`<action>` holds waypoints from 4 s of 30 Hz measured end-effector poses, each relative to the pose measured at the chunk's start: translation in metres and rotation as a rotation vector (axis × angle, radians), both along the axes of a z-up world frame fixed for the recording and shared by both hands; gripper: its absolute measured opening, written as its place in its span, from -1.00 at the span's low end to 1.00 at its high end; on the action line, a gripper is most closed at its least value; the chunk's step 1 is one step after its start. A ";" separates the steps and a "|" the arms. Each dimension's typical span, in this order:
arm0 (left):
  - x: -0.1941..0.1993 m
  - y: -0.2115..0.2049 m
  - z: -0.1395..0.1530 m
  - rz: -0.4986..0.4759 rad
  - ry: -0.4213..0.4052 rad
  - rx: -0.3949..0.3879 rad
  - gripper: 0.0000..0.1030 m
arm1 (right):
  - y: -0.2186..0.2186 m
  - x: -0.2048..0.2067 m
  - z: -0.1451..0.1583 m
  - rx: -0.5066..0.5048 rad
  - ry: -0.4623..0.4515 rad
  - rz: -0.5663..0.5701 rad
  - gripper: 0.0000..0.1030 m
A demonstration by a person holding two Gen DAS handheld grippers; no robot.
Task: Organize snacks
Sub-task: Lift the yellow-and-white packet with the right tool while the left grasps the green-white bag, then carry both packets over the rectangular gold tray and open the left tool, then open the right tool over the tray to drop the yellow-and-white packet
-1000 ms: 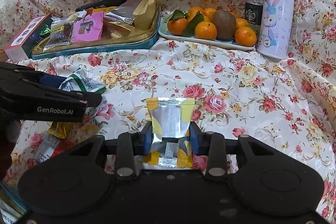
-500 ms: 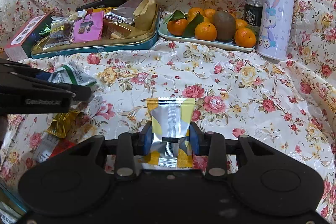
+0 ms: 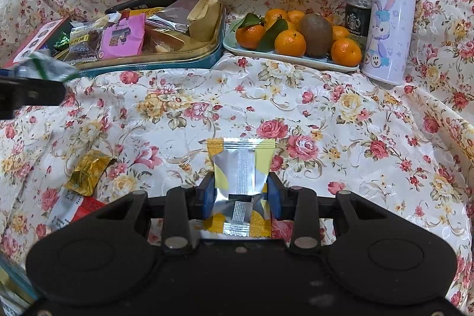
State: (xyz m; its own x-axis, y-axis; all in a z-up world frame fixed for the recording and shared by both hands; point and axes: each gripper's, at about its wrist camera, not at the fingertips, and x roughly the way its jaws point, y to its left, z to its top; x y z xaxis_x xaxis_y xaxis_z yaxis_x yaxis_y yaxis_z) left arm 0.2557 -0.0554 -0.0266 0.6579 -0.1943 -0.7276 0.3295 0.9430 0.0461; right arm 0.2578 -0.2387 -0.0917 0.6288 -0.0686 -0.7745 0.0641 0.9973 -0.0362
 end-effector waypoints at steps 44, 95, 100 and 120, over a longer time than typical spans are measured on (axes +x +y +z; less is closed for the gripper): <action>-0.214 0.061 0.001 0.229 0.075 -0.123 -0.03 | 0.018 -0.261 0.107 0.169 -0.271 -0.051 -0.36; -0.228 0.039 -0.005 0.256 0.111 -0.049 0.14 | 0.033 -0.258 0.076 0.178 -0.141 0.009 -0.34; -0.230 0.034 -0.011 0.244 0.147 -0.038 0.14 | 0.033 -0.258 0.076 0.176 -0.142 0.008 -0.34; -0.231 0.032 -0.016 0.241 0.172 -0.014 0.14 | 0.031 -0.259 0.073 0.193 -0.123 0.010 -0.12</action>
